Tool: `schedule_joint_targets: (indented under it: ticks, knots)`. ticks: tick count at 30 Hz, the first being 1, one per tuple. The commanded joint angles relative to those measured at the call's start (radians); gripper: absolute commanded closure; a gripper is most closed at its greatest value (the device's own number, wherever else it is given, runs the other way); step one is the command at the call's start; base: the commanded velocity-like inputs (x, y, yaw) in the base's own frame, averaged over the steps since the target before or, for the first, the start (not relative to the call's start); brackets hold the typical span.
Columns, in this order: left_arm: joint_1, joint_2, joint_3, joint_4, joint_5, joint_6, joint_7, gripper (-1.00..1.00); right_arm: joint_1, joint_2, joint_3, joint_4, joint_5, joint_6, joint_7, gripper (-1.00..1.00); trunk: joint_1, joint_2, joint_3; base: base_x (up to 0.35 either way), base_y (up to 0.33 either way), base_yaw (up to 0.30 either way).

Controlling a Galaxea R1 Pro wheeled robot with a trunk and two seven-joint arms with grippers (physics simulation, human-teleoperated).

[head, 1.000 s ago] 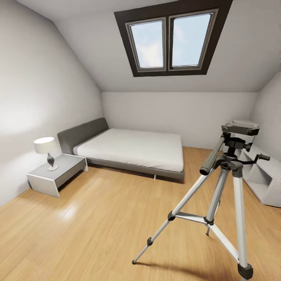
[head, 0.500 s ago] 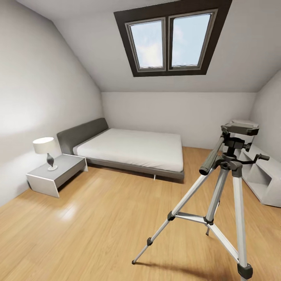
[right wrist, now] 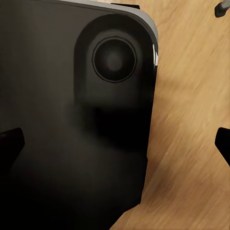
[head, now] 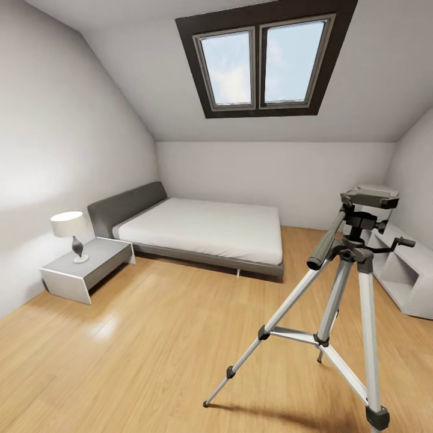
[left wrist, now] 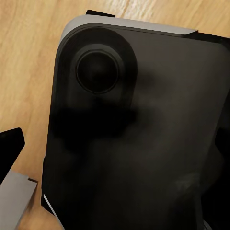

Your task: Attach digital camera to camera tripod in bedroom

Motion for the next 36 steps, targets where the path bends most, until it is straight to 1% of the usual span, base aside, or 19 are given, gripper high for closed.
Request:
schedule_joint_targets:
  ticks: [1, 16, 21, 22, 24, 26, 29, 31, 32, 33, 36]
  knots:
    - [0.0, 0.0, 0.003, 0.0, 0.006, -0.002, 0.0, -1.0, 0.0, 0.0, 0.005, 0.001, 0.001, -0.003, 0.0, -1.0, 0.0, 0.0, -0.001, 0.0, 0.0, 0.0]
    - [0.0, 0.0, -0.001, -0.001, 0.006, -0.002, -0.001, -1.0, 0.0, 0.003, 0.007, 0.0, 0.003, -0.002, -0.001, -1.0, 0.0, 0.0, -0.001, 0.0, 0.0, 0.0]
    - [0.0, -0.001, -0.003, -0.022, 0.006, 0.0, 0.0, -1.0, 0.0, 0.006, 0.008, -0.002, 0.011, 0.0, -0.001, -1.0, 0.0, 0.0, -0.001, 0.0, 0.0, 0.0]
    - [0.0, -0.001, -0.004, -0.131, 0.008, 0.021, 0.005, -1.0, 0.0, 0.003, 0.003, -0.008, 0.014, 0.001, 0.004, -1.0, 0.0, 0.0, -0.001, 0.0, 0.0, 0.0]
    - [0.0, 0.001, -0.004, -0.187, 0.01, 0.05, 0.007, -1.0, 0.0, 0.003, 0.002, -0.025, 0.014, 0.004, 0.006, -1.0, 0.0, 0.0, -0.001, 0.0, 0.0, 0.0]
    - [0.0, 0.002, -0.004, -0.249, 0.011, 0.102, 0.008, -1.0, 0.0, 0.002, 0.002, -0.064, 0.015, 0.008, 0.008, -1.0, 0.0, 0.0, -0.001, 0.0, 0.0, 0.0]
    - [-0.003, 0.002, -0.003, -0.347, 0.019, 0.214, 0.009, -1.0, 0.0, 0.002, 0.003, -0.151, 0.017, 0.022, 0.011, -1.0, 0.0, 0.0, -0.001, 0.0, 0.0, 0.0]
    - [-0.004, 0.001, -0.003, -0.417, 0.029, 0.299, 0.011, -1.0, 0.0, 0.002, 0.003, -0.219, 0.019, 0.05, 0.013, -1.0, 0.0, 0.0, -0.001, 0.0, 0.0, 0.0]
    - [-0.004, 0.0, -0.002, -0.45, 0.033, 0.34, 0.012, -1.0, -0.001, 0.002, 0.004, -0.255, 0.022, 0.072, 0.013, -1.0, 0.0, 0.0, -0.001, 0.0, 0.0, 0.0]
    - [-0.006, 0.0, -0.003, -0.511, 0.043, 0.416, 0.013, -1.0, -0.001, 0.001, 0.004, -0.333, 0.03, 0.133, 0.014, -1.0, 0.0, 0.0, -0.001, 0.0, 0.0, 0.0]
    - [-0.016, 0.003, -0.003, -0.583, 0.055, 0.506, 0.014, -1.0, -0.003, 0.001, 0.003, -0.46, 0.042, 0.257, 0.016, -1.0, 0.0, 0.0, -0.001, 0.0, 0.0, 0.0]
